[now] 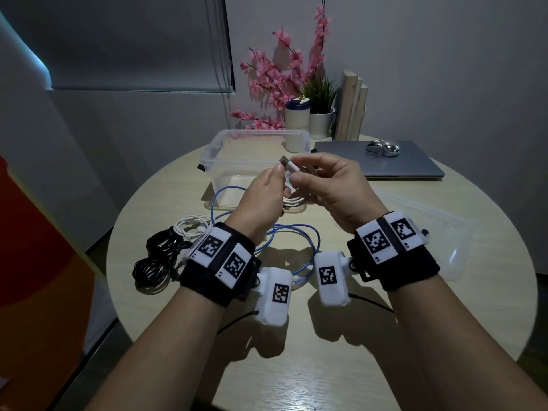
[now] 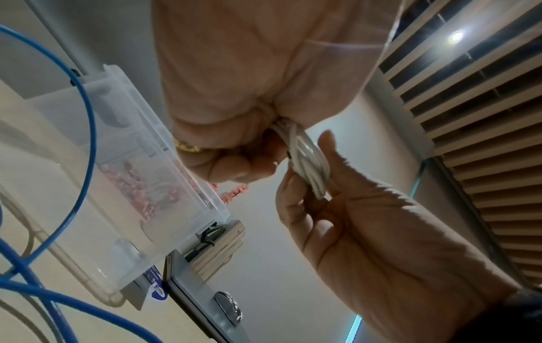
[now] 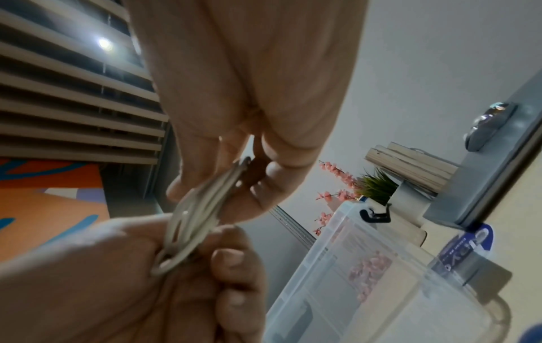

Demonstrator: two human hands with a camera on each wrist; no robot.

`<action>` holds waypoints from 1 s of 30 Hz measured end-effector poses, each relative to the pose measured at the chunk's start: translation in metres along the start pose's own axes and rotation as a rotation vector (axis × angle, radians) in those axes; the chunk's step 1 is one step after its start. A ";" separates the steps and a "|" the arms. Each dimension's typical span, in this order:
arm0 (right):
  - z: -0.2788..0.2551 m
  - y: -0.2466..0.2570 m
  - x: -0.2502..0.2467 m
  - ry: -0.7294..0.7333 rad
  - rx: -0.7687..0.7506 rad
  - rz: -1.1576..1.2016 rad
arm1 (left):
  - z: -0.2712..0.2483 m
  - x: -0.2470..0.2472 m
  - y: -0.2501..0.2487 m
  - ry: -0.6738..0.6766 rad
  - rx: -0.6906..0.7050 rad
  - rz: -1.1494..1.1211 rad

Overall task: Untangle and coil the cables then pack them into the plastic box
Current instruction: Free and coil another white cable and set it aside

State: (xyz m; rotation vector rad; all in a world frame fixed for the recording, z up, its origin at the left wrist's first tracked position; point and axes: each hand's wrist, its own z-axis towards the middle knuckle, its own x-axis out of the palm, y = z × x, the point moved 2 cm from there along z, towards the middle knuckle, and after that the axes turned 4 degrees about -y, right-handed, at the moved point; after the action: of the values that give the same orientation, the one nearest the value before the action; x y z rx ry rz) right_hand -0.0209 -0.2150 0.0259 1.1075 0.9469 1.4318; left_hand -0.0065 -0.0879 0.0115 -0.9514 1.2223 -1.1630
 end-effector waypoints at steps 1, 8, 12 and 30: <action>0.001 0.000 0.001 0.002 -0.019 -0.028 | 0.001 0.001 0.001 -0.013 0.013 0.023; 0.008 -0.010 0.000 -0.122 -0.083 -0.316 | 0.002 -0.003 0.000 -0.082 0.094 0.213; 0.009 -0.013 -0.007 -0.131 -0.114 -0.365 | 0.007 -0.015 0.004 -0.193 0.100 0.295; 0.008 -0.009 -0.005 -0.191 0.139 0.067 | -0.007 -0.011 -0.006 0.078 0.328 0.115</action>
State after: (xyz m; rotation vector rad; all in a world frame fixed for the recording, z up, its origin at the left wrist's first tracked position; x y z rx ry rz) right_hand -0.0104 -0.2182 0.0185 1.3650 0.8899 1.3014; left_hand -0.0138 -0.0783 0.0187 -0.5884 1.0897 -1.2706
